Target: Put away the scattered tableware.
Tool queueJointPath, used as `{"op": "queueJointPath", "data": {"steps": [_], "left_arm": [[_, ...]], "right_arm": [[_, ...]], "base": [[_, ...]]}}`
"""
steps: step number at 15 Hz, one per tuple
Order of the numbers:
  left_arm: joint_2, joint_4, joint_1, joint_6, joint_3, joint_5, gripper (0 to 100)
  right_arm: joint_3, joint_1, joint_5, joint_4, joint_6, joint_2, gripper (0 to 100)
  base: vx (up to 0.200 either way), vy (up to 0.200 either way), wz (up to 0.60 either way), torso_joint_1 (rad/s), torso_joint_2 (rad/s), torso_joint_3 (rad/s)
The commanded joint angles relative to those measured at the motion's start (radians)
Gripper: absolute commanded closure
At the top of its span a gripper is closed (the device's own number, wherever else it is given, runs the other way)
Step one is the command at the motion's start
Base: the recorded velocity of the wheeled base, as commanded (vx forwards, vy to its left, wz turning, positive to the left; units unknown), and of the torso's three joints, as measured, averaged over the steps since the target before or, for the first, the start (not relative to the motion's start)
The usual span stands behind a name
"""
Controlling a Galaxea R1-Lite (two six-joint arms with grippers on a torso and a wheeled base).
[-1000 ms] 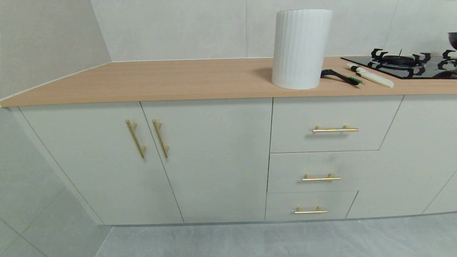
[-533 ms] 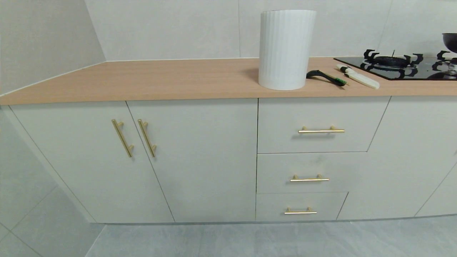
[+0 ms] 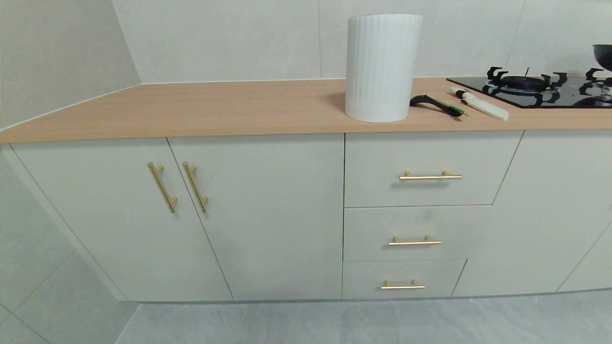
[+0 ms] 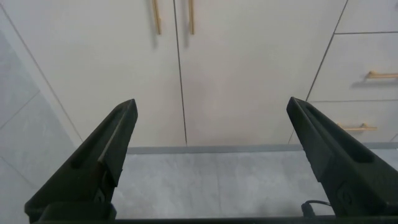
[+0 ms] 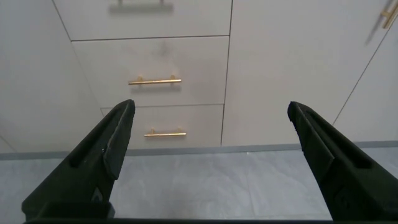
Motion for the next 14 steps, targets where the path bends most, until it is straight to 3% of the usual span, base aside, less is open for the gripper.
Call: {"op": "queueJointPath", "data": {"steps": [1, 14], "left_arm": [[0.000, 0.000, 0.000, 0.000, 0.000, 0.000, 0], [0.000, 0.000, 0.000, 0.000, 0.000, 0.000, 0]], "right_arm": [[0.000, 0.000, 0.000, 0.000, 0.000, 0.002, 0], [0.000, 0.000, 0.000, 0.000, -0.009, 0.002, 0]], "base": [[0.000, 0.000, 0.00, 0.000, 0.00, 0.000], [0.000, 0.000, 0.00, 0.000, 0.00, 0.000]]}}
